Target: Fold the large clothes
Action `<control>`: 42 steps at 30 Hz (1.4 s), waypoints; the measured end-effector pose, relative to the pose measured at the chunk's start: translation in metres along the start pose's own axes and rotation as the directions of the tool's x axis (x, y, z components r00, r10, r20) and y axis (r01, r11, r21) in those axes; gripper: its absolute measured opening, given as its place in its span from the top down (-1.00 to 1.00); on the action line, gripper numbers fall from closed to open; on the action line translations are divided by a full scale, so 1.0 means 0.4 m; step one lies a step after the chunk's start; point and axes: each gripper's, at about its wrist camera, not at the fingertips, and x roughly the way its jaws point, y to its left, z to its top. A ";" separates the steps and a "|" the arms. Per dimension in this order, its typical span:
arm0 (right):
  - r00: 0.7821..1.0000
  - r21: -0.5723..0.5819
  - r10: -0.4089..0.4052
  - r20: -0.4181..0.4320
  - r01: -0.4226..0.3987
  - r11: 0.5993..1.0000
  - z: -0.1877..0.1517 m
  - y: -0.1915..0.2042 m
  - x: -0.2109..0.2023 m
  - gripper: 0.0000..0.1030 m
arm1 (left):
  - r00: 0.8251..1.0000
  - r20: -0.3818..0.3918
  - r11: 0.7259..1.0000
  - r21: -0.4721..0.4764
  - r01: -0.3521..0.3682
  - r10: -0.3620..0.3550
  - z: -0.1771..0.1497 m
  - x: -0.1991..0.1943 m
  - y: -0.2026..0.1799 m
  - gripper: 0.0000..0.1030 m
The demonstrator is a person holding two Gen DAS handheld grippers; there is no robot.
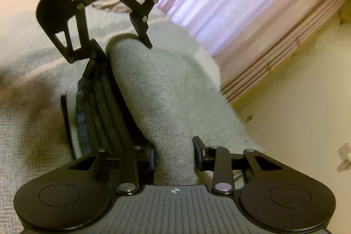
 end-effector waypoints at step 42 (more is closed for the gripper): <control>0.960 0.890 0.276 -0.051 -0.082 0.449 -0.111 -0.457 0.098 0.77 | 0.954 0.045 0.498 -0.845 0.195 -0.298 -0.062 0.211 0.332 -0.04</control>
